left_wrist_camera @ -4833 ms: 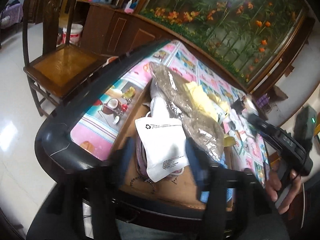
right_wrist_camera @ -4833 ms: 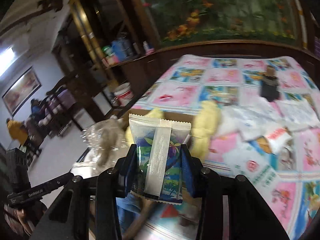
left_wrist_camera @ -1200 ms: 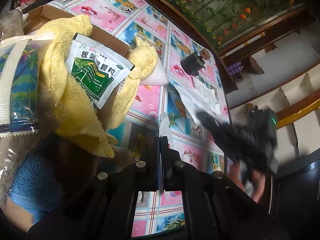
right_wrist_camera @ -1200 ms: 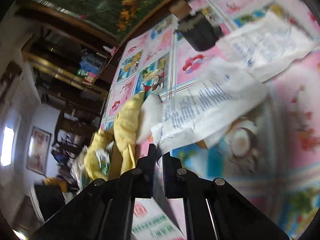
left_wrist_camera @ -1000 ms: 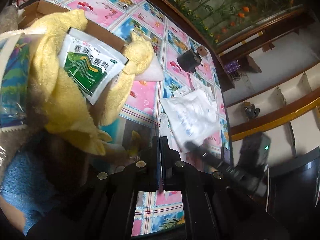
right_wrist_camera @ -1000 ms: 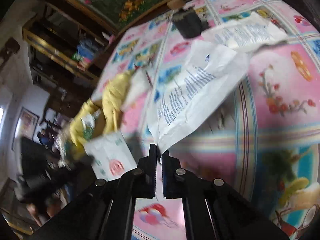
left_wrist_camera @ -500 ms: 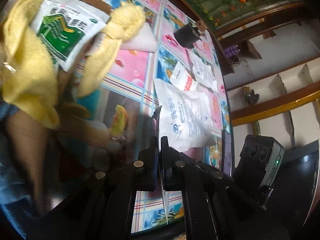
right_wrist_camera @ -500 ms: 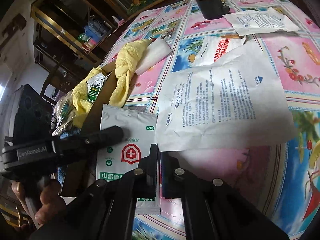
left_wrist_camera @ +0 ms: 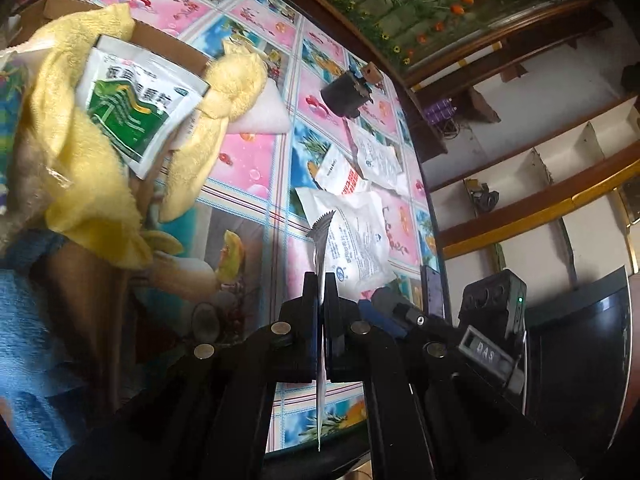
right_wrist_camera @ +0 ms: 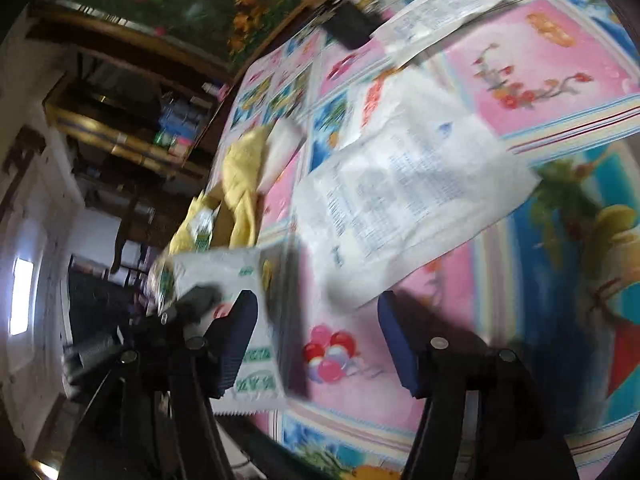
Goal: Organize soft objects
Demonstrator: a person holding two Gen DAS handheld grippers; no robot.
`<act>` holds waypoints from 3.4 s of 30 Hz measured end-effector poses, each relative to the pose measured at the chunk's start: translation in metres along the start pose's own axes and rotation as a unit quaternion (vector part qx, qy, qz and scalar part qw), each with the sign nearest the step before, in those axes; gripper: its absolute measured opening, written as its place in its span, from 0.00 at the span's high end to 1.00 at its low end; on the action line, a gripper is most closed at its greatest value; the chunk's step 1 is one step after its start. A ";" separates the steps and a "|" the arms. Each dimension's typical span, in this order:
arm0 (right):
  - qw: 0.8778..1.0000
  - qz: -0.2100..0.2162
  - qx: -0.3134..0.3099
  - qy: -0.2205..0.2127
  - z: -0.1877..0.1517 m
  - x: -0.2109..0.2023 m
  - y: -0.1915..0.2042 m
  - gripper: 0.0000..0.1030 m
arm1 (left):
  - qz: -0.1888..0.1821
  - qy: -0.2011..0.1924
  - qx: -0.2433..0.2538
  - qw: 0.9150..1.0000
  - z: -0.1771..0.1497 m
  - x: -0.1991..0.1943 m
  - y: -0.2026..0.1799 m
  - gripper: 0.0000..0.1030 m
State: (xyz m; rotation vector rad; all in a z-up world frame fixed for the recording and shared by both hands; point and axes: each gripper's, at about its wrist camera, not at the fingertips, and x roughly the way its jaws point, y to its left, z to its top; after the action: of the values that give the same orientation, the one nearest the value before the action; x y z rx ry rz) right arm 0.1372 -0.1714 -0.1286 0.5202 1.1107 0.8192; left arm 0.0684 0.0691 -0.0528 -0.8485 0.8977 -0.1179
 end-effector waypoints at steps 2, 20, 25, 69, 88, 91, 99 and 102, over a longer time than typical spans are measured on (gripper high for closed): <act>0.999 -0.021 -0.009 0.028 0.001 0.001 0.007 0.39 | 0.001 -0.004 0.000 1.000 0.001 -0.004 0.002 0.99; 0.939 -0.243 -0.242 0.020 0.034 0.058 0.056 0.08 | -0.021 -0.025 -0.002 0.999 -0.004 -0.036 0.003 0.99; 0.913 -0.301 -0.277 0.004 0.013 0.063 0.062 0.13 | -0.030 -0.038 0.002 0.999 -0.005 -0.055 0.001 0.99; 0.935 -0.024 -0.350 0.042 0.007 0.153 0.241 0.25 | 0.024 -0.140 -0.071 0.987 0.062 -0.174 0.140 0.77; 0.970 0.044 -0.237 0.001 0.026 0.072 0.164 0.25 | 0.115 -0.159 0.087 0.977 0.020 -0.129 0.015 0.51; 0.978 0.020 -0.207 -0.032 0.055 0.043 0.136 0.25 | 0.108 -0.128 0.103 0.980 0.023 -0.102 -0.008 0.51; 0.983 -0.060 -0.172 -0.041 0.143 0.038 0.083 0.25 | 0.168 -0.068 0.135 0.974 0.053 -0.033 -0.042 0.51; 0.983 -0.084 -0.161 -0.039 0.144 0.052 0.057 0.25 | 0.200 -0.035 0.140 0.969 0.072 -0.011 -0.045 0.51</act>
State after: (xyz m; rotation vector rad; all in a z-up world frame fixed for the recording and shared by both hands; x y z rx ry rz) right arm 0.2641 -0.0914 -0.0628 0.1829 0.9125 0.8039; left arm 0.1251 0.0861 0.0094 -0.3950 0.9431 0.1340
